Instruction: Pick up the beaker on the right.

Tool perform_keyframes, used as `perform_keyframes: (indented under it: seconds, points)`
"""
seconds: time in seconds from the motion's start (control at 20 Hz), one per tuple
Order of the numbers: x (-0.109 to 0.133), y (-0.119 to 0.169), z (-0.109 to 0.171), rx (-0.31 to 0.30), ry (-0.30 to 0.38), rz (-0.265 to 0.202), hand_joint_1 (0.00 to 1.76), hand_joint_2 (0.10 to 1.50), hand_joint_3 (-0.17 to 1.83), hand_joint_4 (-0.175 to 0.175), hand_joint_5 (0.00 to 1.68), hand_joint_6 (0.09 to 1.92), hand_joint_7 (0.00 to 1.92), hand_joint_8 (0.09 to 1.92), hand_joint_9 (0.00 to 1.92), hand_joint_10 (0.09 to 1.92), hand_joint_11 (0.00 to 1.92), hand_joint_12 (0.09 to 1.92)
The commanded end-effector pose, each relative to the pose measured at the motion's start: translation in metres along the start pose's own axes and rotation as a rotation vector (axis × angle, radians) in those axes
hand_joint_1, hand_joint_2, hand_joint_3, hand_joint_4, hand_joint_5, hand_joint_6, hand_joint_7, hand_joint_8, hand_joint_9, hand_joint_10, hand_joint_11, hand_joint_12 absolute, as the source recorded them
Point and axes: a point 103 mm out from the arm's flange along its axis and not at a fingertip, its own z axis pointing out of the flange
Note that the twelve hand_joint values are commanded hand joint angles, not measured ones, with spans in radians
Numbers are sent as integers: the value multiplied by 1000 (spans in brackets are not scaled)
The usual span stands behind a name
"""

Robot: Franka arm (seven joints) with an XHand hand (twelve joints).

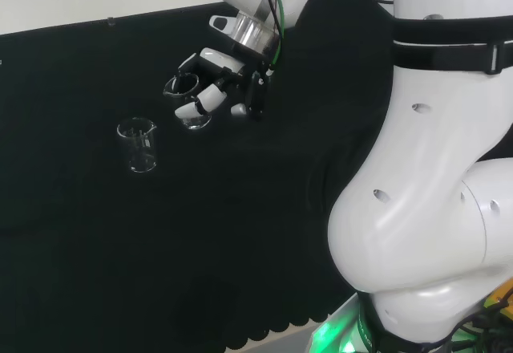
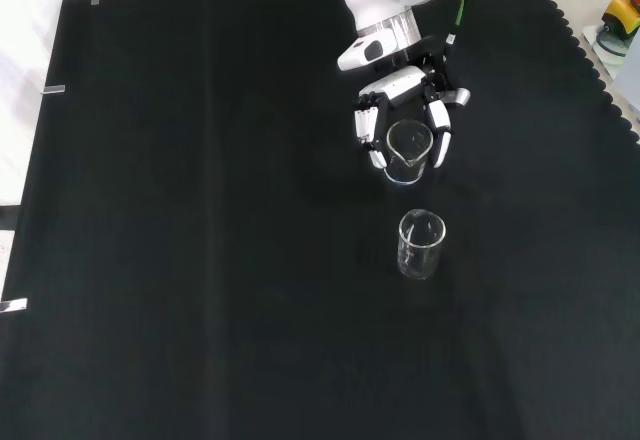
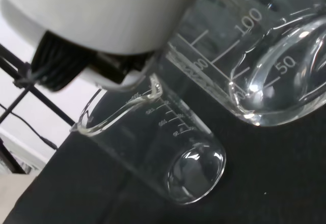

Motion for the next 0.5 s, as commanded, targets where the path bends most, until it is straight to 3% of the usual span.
perform_keyframes:
  seconds: [0.05,0.5]
  points:
    - [15,2,1,34,-40,-7,1434,625,593,-175,1346,469,1460,462,1527,87,1219,752]
    - [33,6,1,68,-86,-15,1431,656,541,-175,1363,420,1435,485,1517,87,1219,746]
